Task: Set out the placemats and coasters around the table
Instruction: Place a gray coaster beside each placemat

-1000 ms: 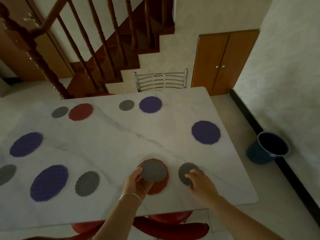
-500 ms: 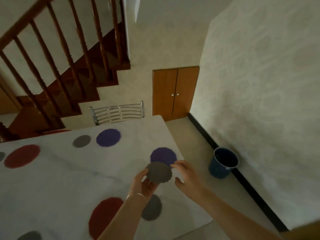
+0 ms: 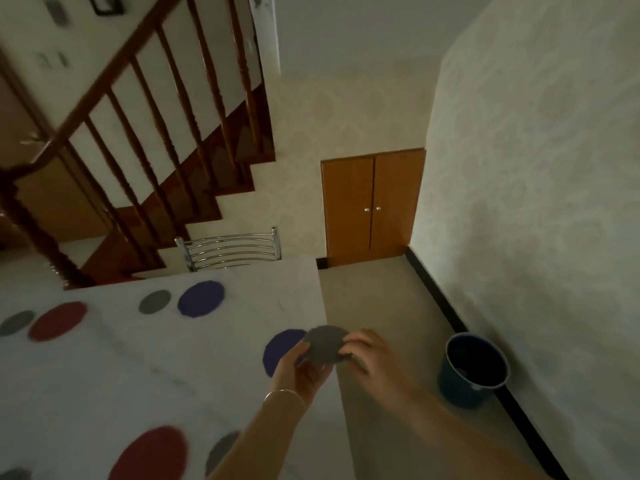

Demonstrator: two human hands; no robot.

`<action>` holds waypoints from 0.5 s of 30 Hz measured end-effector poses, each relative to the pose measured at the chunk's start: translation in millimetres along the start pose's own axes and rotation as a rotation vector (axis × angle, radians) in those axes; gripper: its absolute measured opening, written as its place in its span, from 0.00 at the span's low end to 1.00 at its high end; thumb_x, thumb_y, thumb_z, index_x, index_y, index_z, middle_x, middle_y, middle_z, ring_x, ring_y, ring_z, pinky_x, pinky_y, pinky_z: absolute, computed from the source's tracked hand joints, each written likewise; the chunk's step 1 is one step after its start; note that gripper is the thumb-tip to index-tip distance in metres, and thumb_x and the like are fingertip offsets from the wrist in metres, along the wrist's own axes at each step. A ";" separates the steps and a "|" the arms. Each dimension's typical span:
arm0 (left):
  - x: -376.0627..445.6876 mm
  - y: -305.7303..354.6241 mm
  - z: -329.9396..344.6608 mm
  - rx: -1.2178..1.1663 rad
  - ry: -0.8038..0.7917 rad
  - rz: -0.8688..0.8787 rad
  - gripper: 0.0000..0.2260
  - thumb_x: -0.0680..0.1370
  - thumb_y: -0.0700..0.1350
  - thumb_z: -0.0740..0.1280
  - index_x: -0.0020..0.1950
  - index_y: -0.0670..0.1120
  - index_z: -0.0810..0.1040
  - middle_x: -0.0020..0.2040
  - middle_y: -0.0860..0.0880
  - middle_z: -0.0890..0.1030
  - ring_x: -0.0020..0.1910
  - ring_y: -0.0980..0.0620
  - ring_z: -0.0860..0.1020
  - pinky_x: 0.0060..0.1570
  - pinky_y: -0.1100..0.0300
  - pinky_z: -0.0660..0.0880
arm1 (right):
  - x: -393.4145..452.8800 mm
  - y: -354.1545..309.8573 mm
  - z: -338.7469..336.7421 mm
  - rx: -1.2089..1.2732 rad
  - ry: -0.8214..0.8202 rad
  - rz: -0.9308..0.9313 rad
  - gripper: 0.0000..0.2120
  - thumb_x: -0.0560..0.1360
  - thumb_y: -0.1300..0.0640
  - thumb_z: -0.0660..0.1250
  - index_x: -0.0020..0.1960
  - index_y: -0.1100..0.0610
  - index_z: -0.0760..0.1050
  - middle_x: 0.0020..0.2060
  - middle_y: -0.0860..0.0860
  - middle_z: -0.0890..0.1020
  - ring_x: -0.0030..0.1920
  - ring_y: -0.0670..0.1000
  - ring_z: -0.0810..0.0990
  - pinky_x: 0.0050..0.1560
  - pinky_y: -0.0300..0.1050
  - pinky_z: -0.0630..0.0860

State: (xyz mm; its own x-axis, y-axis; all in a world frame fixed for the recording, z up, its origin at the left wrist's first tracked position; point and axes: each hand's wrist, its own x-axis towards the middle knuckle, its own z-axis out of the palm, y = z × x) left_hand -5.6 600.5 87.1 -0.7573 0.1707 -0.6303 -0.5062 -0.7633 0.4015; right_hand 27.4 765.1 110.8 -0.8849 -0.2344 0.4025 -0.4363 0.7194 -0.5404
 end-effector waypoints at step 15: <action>49.2 53.4 19.8 1.214 0.193 0.828 0.13 0.67 0.35 0.75 0.45 0.50 0.79 0.45 0.48 0.82 0.47 0.49 0.82 0.49 0.60 0.79 | 107.7 51.1 49.9 0.120 0.048 -0.025 0.06 0.66 0.72 0.70 0.39 0.63 0.79 0.40 0.55 0.79 0.42 0.54 0.78 0.45 0.41 0.72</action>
State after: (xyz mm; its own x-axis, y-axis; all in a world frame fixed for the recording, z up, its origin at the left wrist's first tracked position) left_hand -78.0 580.5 90.7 -0.9796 -0.2006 0.0121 -0.0689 0.3920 0.9174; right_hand -98.3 744.0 89.6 -0.8662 -0.2178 0.4498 -0.4768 0.6297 -0.6133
